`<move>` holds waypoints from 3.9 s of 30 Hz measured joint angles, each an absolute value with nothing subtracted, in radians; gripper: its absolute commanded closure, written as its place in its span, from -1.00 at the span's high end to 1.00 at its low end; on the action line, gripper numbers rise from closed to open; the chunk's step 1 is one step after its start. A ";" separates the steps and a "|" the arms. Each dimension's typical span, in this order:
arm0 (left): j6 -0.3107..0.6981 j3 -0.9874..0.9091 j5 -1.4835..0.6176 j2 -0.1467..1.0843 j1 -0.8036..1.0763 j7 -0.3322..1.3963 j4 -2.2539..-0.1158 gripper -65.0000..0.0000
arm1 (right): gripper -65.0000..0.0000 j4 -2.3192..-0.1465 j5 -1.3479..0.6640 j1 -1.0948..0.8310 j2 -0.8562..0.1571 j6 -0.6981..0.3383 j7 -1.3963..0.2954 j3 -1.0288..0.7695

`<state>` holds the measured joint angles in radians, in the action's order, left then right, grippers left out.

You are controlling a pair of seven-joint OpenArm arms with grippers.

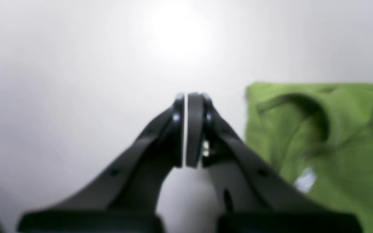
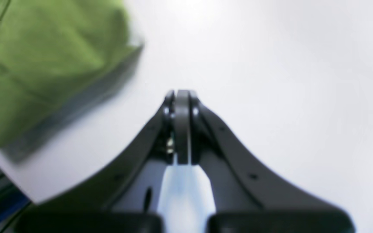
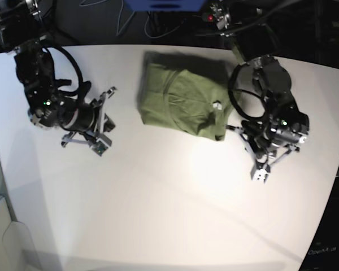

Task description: Fold the T-shirt properly

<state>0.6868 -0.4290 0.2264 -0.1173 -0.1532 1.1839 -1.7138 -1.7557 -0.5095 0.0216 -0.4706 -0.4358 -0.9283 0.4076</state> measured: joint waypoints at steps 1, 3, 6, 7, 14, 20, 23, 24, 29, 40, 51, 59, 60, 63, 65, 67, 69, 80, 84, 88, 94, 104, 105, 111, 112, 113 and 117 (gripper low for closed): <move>0.683 -0.430 0.231 -0.102 -0.134 1.223 -1.752 -0.97 | -1.00 -1.779 -0.511 0.016 -0.477 -0.435 -0.926 0.383; 0.680 -0.435 0.252 -0.073 -0.074 1.306 -1.802 -0.97 | -1.00 -1.790 -0.511 0.012 -0.486 -0.436 -0.929 0.354; 0.681 -0.435 0.250 -0.065 0.039 1.323 -1.840 -0.97 | -1.00 -1.789 -0.509 0.005 -0.487 -0.436 -0.930 0.347; 0.681 -0.434 0.243 -0.068 0.070 1.321 -1.851 -0.97 | -1.00 -1.789 -0.510 0.005 -0.486 -0.437 -0.926 0.348; 0.696 -0.350 0.244 -0.107 0.199 1.314 -1.861 -0.97 | -1.00 -1.789 -0.509 0.022 -0.463 -0.437 -0.927 0.351; 0.696 -0.343 0.246 -0.117 0.199 1.317 -1.857 -0.97 | -1.00 -1.790 -0.508 0.019 -0.464 -0.437 -0.923 0.353; 0.696 -0.319 0.245 -0.133 0.166 1.320 -1.854 -0.97 | -1.00 -1.794 -0.508 -0.001 -0.464 -0.437 -0.925 0.353; 0.696 -0.308 0.244 -0.136 0.146 1.309 -1.843 -0.97 | -1.00 -1.794 -0.509 -0.009 -0.463 -0.437 -0.926 0.353; 0.697 -0.270 0.246 -0.156 0.064 1.254 -1.709 -0.97 | -1.00 -1.794 -0.508 -0.053 -0.464 -0.437 -0.920 0.353; 0.697 -0.272 0.231 -0.153 -0.151 1.067 -1.396 -0.97 | -1.00 -1.794 -0.509 -0.160 -0.488 -0.440 -0.877 0.352; 0.699 -0.272 0.245 -0.150 -0.352 0.824 -1.071 -0.97 | -1.00 -1.795 -0.507 -0.295 -0.503 -0.440 -0.794 0.348; 0.692 -0.269 0.042 -0.153 -0.474 0.695 -0.770 -0.97 | -1.00 -1.795 -0.508 -0.358 -0.501 -0.439 -0.767 0.347; 0.691 -0.269 0.036 -0.153 -0.478 0.688 -0.757 -0.97 | -1.00 -1.795 -0.507 -0.364 -0.501 -0.439 -0.768 0.347; 0.688 -0.250 0.025 -0.149 -0.481 0.673 -0.749 -0.97 | -1.00 -1.795 -0.508 -0.367 -0.501 -0.406 -0.768 0.347; 0.688 -0.239 0.025 -0.150 -0.482 0.677 -0.749 -0.97 | -1.00 -1.795 -0.508 -0.366 -0.501 -0.363 -0.765 0.349; 0.688 -0.238 0.025 -0.150 -0.482 0.677 -0.749 -0.97 | -1.00 -1.795 -0.508 -0.366 -0.501 -0.354 -0.765 0.349; 0.688 -0.239 0.025 -0.150 -0.481 0.677 -0.749 -0.97 | -1.00 -1.795 -0.508 -0.366 -0.501 -0.353 -0.765 0.349; 0.684 -0.291 -0.083 0.020 -0.393 0.933 -1.065 -0.97 | -1.00 -1.862 -0.509 -0.366 -0.520 -0.185 -0.762 0.345; 0.697 -0.287 -0.113 0.057 -0.318 1.071 -1.275 -0.97 | -1.00 -1.868 -0.508 -0.367 -0.524 -0.119 -0.765 0.345; 0.697 -0.288 -0.095 0.139 -0.108 1.159 -1.550 -0.97 | -1.00 -1.887 -0.502 -0.443 -0.537 -0.037 -0.700 0.286; 0.701 -0.289 -0.105 0.233 0.200 1.162 -1.842 -0.97 | -1.00 -1.911 -0.512 -0.612 -0.531 -0.033 -0.546 0.175; 0.702 -0.364 -0.103 0.234 0.499 1.134 -1.936 -0.97 | -1.00 -1.910 -0.515 -0.932 -0.532 -0.027 -0.245 0.078; 0.701 -0.365 -0.104 0.226 0.519 1.140 -1.936 -0.97 | -1.00 -1.901 -0.516 -0.962 -0.533 -0.027 -0.210 0.078; 0.700 -0.359 -0.081 0.187 0.604 0.977 -1.835 -0.97 | -1.00 -1.677 -0.513 -1.017 -0.505 -0.029 -0.052 0.106; 0.700 -0.344 -0.036 0.176 0.603 0.956 -1.775 -0.97 | -1.00 -1.613 -0.512 -0.994 -0.500 -0.028 -0.036 0.127; 0.697 -0.328 0.011 0.161 0.601 0.926 -1.711 -0.97 | -1.00 -1.546 -0.511 -0.964 -0.488 -0.027 -0.004 0.154; 0.698 -0.317 0.166 0.089 0.562 0.702 -1.412 -0.97 | -1.00 -1.214 -0.516 -0.799 -0.463 -0.038 0.127 0.313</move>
